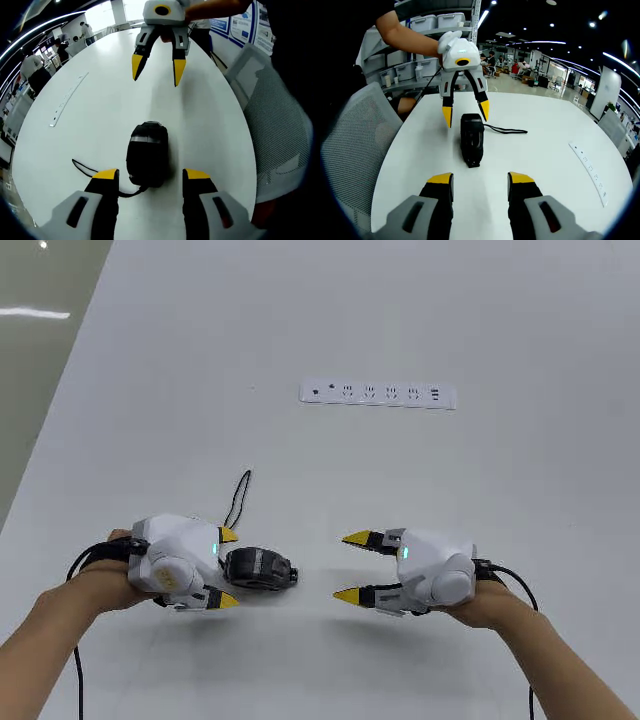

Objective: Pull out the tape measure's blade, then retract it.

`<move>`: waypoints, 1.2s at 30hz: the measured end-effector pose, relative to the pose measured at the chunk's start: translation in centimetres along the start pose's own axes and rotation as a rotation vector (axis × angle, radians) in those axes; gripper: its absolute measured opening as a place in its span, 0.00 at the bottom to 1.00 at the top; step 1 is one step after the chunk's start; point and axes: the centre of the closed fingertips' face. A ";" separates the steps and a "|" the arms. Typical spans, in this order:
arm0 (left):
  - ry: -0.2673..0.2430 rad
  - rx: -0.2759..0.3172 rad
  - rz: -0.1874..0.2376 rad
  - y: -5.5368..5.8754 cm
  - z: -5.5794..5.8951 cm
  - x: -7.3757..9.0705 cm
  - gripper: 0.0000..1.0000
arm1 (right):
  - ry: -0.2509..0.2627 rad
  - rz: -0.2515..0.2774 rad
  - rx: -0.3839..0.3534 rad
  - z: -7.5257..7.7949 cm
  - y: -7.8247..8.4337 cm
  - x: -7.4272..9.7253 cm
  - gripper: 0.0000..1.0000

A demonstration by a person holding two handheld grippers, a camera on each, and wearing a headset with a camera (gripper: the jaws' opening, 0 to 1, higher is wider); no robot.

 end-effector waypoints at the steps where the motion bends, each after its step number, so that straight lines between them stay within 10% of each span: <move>1: 0.000 -0.002 -0.002 0.0 -0.1 -0.1 0.47 | -0.001 0.000 -0.003 0.0 0.0 -0.3 0.43; 36: 0.033 -0.049 -0.027 0.6 -0.4 -2.3 0.30 | -0.107 -0.033 0.014 -1.4 1.2 -7.6 0.26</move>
Point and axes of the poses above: the centre of the closed fingertips' face, and the gripper's own axes: x roughly backward along the fingers, z roughly to its right, y roughly out of its underside, and after that the axes turned 3 degrees about x, right-handed
